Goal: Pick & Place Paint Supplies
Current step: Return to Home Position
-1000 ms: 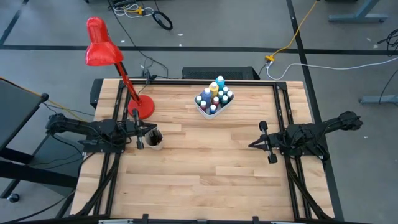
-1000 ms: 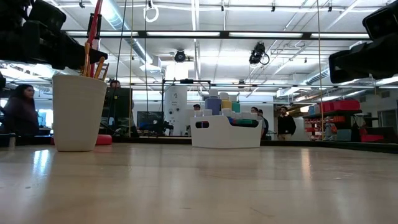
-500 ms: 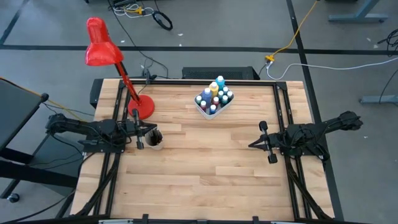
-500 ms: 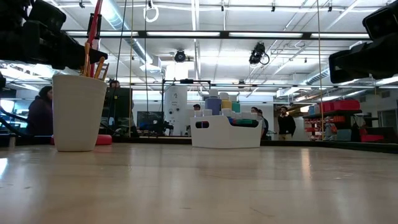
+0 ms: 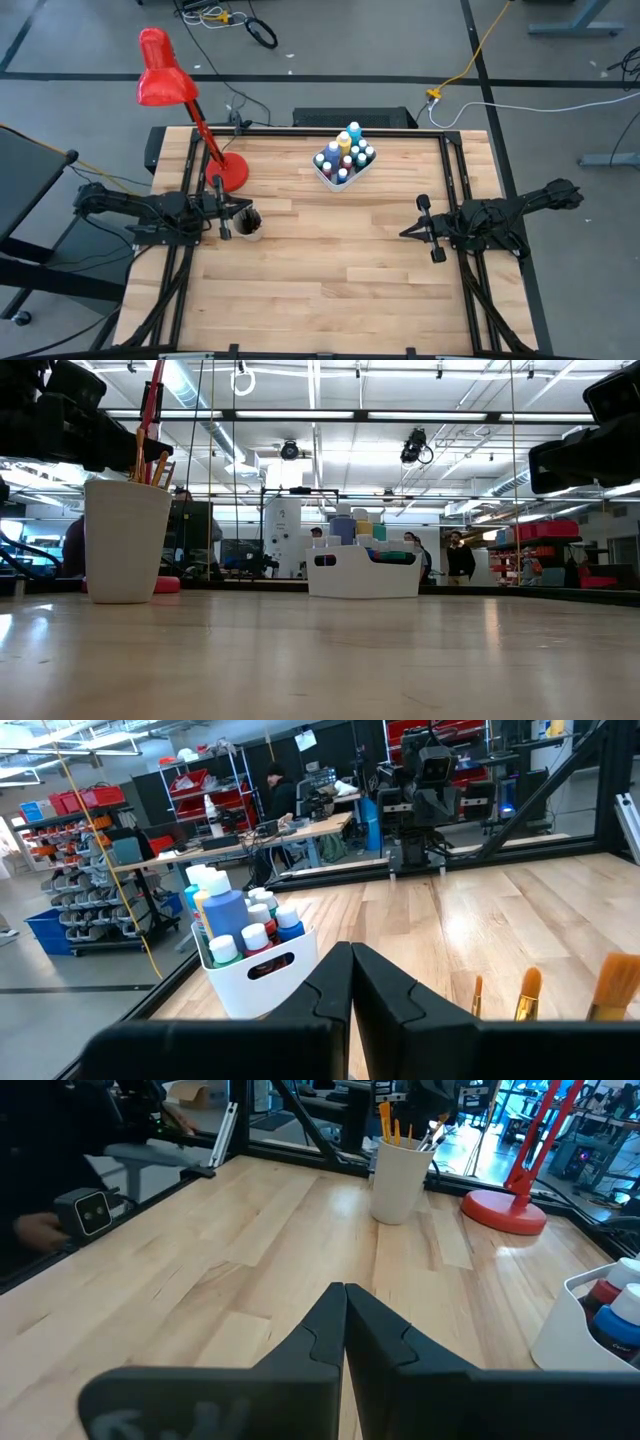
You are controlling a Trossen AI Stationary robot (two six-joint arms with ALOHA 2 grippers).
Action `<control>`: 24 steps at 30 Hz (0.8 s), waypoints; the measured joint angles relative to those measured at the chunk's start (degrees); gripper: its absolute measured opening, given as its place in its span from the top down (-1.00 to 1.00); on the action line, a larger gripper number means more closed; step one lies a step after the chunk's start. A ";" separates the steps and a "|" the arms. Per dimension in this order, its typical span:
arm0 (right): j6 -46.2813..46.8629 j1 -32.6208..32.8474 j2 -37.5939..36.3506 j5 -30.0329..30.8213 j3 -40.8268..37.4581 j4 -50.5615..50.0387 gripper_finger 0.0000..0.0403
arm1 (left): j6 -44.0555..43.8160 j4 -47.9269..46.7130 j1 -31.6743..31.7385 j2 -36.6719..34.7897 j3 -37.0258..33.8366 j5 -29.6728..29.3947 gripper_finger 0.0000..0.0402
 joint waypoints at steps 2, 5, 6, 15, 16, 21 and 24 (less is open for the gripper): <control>0.01 0.00 0.01 -0.01 0.00 0.00 0.94 | 0.00 0.02 0.00 0.00 0.00 0.00 0.92; 0.00 0.00 0.00 -0.02 0.00 0.00 0.94 | 0.00 -0.01 0.00 0.00 0.00 0.00 0.92; 0.02 0.01 0.00 0.00 0.00 0.00 0.94 | 0.00 0.01 0.00 0.00 0.00 -0.02 0.92; 0.01 0.00 0.02 0.00 0.00 0.00 0.94 | 0.00 0.00 0.01 0.00 0.00 0.00 0.92; 0.00 0.00 0.00 0.00 0.00 0.00 0.94 | 0.00 0.02 0.01 0.00 0.00 -0.01 0.92; 0.01 0.00 0.02 0.00 0.00 0.00 0.94 | 0.00 0.15 0.02 0.37 0.00 -0.02 0.92; 0.00 0.01 0.02 0.00 0.00 0.00 0.94 | 0.00 0.21 0.00 0.45 0.00 0.01 0.92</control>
